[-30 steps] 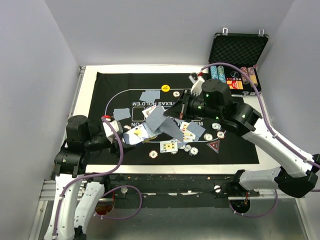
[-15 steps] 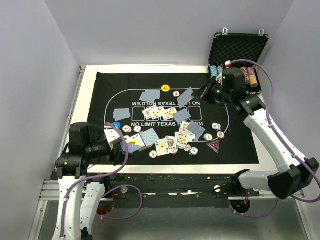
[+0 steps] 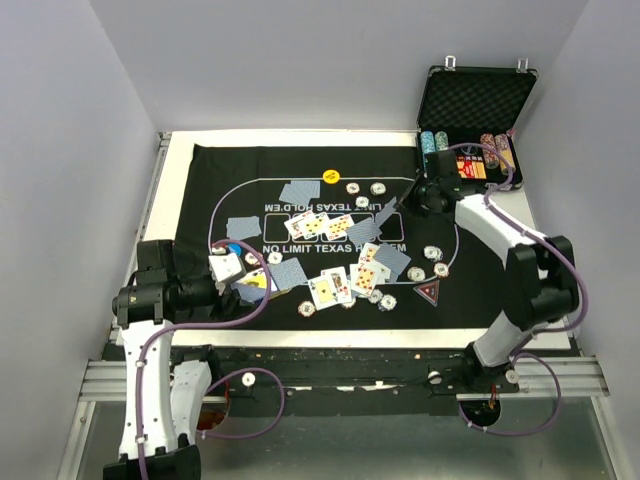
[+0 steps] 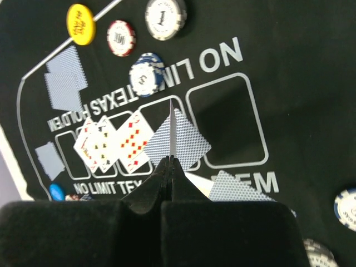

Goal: Distribute texas hold em gaming equipment

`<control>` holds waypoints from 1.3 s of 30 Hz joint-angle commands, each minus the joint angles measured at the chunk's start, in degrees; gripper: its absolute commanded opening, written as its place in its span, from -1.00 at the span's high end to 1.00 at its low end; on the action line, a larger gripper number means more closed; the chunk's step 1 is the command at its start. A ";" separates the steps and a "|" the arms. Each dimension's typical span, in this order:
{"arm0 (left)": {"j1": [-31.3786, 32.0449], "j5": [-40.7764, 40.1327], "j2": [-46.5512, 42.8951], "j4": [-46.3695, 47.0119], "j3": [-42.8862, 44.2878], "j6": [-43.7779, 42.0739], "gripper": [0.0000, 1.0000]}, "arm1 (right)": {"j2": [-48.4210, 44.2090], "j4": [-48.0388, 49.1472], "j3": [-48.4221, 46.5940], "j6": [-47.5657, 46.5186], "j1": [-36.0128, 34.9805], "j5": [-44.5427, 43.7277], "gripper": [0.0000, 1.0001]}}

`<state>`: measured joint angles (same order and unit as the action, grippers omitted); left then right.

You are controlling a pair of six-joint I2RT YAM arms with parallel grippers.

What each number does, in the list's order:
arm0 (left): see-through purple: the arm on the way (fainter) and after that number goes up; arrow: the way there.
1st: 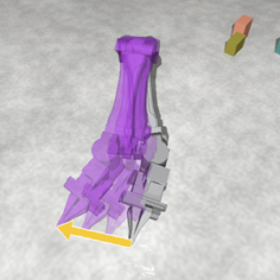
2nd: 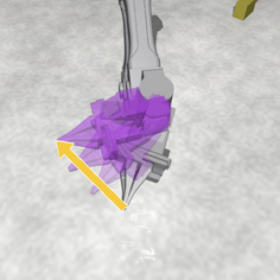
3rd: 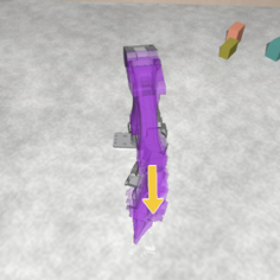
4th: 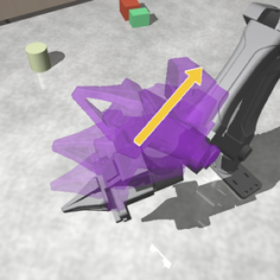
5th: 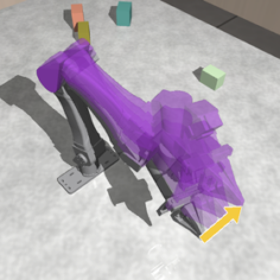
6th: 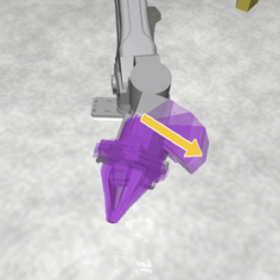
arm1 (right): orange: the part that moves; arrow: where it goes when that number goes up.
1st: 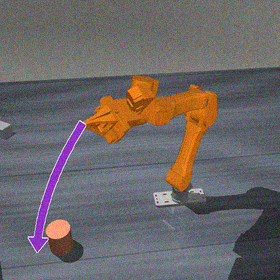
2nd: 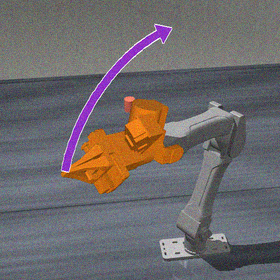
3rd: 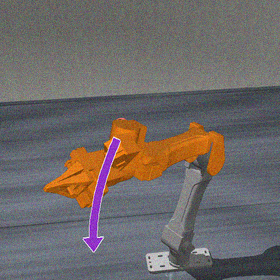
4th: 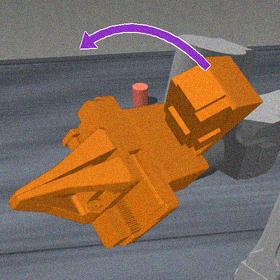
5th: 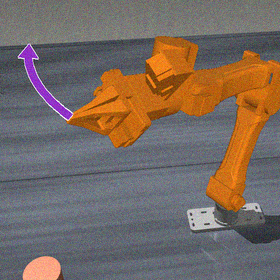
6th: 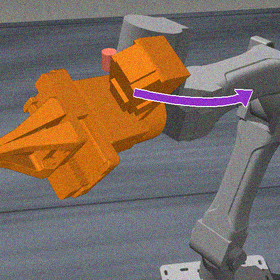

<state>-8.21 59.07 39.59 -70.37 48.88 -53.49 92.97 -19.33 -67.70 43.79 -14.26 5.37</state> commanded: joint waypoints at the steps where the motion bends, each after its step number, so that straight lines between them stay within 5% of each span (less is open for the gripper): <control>1: -1.64 -1.32 0.48 -2.93 -2.56 -12.93 0.61 | 5.37 5.53 0.11 -0.99 0.73 -3.87 0.99; 9: -2.51 -6.15 4.70 0.31 -7.57 -18.84 0.60 | 10.65 4.66 -0.23 -2.48 0.99 -8.35 0.97; 15: -3.83 -8.88 7.69 2.16 -11.26 -23.22 0.48 | 8.65 -0.44 1.16 -1.87 1.08 -11.34 -0.20; 18: -4.10 -10.72 8.30 5.23 -13.54 -23.15 0.35 | 4.69 -0.53 3.89 -2.48 0.90 -10.56 -0.46; 23: -4.10 -12.05 9.45 7.26 -14.96 -23.59 0.10 | -2.34 -1.32 9.33 -2.39 -1.81 -8.36 -0.50; 26: -4.36 -12.66 9.98 7.70 -15.48 -23.59 -0.97 | -4.02 -1.94 12.23 -1.78 -5.85 -8.44 -0.50; 39: -5.33 -9.16 1.99 -4.24 -10.04 -27.89 -0.97 | -1.12 0.08 18.74 0.59 -12.54 -11.43 -0.45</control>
<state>-13.13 46.52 45.30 -68.27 35.94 -77.28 90.63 -19.64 -50.85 43.13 -25.93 -3.68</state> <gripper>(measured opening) 0.986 0.731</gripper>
